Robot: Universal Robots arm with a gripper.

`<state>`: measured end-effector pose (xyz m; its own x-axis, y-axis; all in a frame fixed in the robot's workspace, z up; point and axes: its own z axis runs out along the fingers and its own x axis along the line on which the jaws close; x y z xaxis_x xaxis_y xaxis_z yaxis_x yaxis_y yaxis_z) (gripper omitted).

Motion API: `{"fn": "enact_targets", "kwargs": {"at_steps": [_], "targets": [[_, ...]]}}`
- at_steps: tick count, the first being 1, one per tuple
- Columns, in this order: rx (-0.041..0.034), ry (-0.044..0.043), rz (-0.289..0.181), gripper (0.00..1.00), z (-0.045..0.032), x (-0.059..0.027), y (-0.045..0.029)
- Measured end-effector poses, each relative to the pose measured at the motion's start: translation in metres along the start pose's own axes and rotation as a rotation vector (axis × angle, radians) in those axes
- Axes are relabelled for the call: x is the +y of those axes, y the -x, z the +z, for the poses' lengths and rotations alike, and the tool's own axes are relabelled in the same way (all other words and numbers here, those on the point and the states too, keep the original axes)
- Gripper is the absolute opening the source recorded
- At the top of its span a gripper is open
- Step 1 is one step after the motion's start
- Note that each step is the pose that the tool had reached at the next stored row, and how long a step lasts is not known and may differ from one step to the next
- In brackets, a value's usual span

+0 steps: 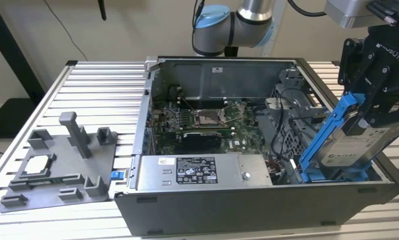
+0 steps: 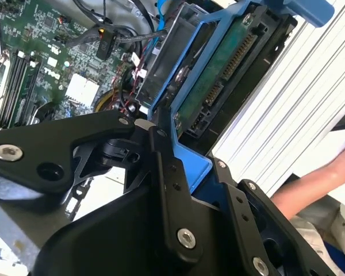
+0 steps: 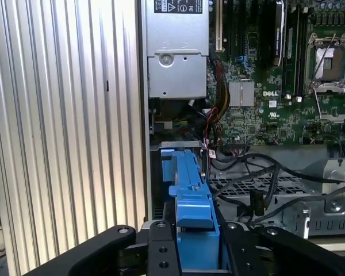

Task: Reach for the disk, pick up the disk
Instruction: 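Pick up the disk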

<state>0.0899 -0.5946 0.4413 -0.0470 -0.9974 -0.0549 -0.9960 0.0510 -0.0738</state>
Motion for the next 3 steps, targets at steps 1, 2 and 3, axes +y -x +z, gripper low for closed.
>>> {"fn": "enact_targets", "kwargs": {"at_steps": [1,2,3], "targets": [[0.0,0.0,0.0,0.0,0.0,0.0,0.0],[0.0,0.0,0.0,0.0,0.0,0.0,0.0],[0.0,0.0,0.0,0.0,0.0,0.0,0.0]]}}
